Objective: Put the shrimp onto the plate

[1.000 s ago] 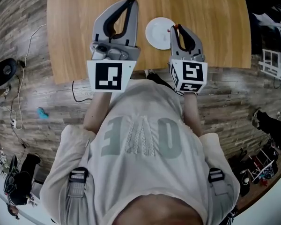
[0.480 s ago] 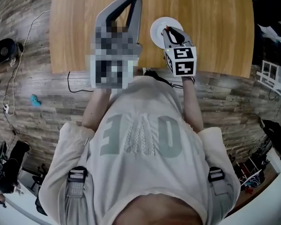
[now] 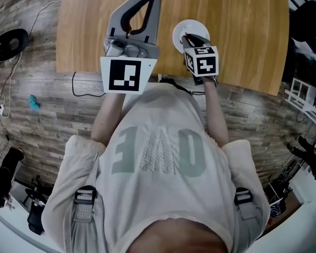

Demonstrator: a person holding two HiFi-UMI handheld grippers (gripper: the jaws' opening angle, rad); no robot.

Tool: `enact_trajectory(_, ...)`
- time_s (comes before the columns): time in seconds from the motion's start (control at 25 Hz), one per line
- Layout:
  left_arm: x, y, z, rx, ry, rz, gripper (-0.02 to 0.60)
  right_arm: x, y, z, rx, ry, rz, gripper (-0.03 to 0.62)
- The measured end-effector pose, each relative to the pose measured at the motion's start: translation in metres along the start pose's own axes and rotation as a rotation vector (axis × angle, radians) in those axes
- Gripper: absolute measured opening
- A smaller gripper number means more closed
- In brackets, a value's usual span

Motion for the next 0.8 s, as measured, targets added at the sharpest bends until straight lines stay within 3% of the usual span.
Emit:
enact_trajectory(0.16,-0.002,-0.003,0.001,0.008,-0.005,0.02,0.006,0.0,-0.008,0.009,0.033,0.037,0.021,0.063)
enact_trajectory(0.52,0.004,-0.005,-0.003,0.012,0.017,0.021,0.006,-0.006,-0.013,0.012,0.072,0.005,0.051,0.063)
enact_trajectory(0.8,0.01,-0.008,-0.008,0.024,0.036,0.019,0.006,-0.003,-0.015,0.016,0.102,0.035,0.044,0.066)
Point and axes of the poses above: the fingertips, and each gripper's own axes: z forward along the fingers, x to its left, y out of its top, the point moved 2 cm from there along -z, backward along the fingers, and after that the axes turned 10 degrees about y, right-handed, at the moved point
